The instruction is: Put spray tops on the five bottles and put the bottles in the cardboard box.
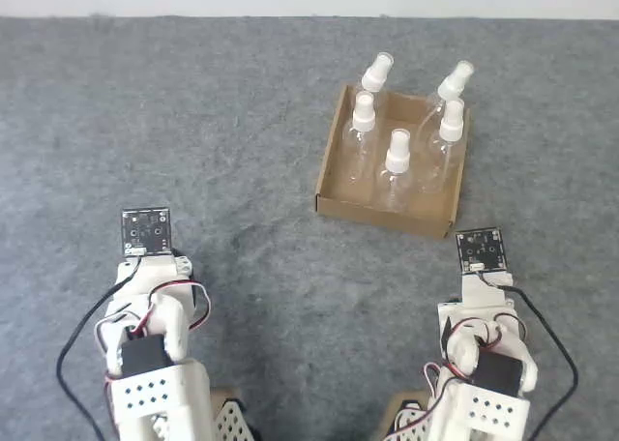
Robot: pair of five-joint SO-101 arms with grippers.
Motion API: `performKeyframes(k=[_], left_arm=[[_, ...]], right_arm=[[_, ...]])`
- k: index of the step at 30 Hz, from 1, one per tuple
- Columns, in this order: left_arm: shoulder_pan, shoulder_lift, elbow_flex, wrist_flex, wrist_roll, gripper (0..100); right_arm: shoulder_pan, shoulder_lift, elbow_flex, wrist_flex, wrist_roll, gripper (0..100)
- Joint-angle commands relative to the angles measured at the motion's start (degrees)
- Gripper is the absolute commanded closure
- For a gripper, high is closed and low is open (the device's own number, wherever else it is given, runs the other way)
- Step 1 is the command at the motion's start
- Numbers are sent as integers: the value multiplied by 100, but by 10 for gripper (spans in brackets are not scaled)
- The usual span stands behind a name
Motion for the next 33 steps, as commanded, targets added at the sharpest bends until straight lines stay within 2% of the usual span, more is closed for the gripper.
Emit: performKeyframes(k=[1, 33], left_arm=[[-9, -79, -48, 9, 0, 988], [-9, -79, -48, 9, 0, 988]], right_arm=[[40, -119, 114, 84, 70, 979], [31, -136, 114, 84, 70, 979]])
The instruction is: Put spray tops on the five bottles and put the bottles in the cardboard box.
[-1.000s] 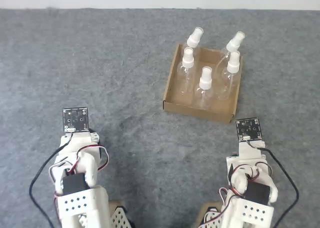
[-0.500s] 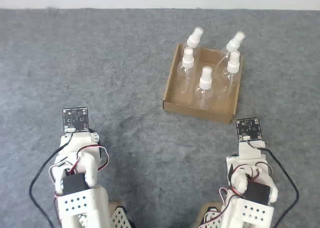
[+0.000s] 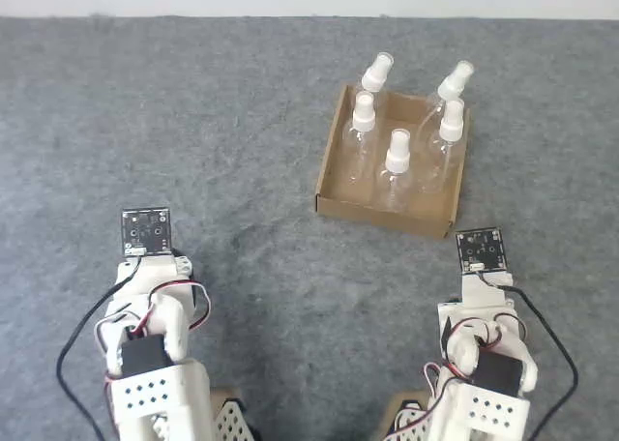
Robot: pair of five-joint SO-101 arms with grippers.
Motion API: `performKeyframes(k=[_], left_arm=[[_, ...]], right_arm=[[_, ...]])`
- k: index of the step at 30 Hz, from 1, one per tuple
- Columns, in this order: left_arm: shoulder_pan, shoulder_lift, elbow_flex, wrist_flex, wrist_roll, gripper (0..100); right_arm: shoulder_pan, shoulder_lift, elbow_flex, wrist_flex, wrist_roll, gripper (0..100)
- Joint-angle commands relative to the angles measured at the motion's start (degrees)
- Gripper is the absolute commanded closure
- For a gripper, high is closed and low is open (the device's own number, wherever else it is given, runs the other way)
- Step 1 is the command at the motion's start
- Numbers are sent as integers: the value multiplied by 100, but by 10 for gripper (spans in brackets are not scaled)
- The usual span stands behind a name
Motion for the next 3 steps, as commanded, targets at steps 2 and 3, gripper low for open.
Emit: performKeyframes(k=[2, 3], left_arm=[[-9, -79, -48, 9, 0, 988], [-9, -79, -48, 9, 0, 988]], right_arm=[[31, -136, 114, 84, 70, 979], [31, -136, 114, 84, 70, 979]])
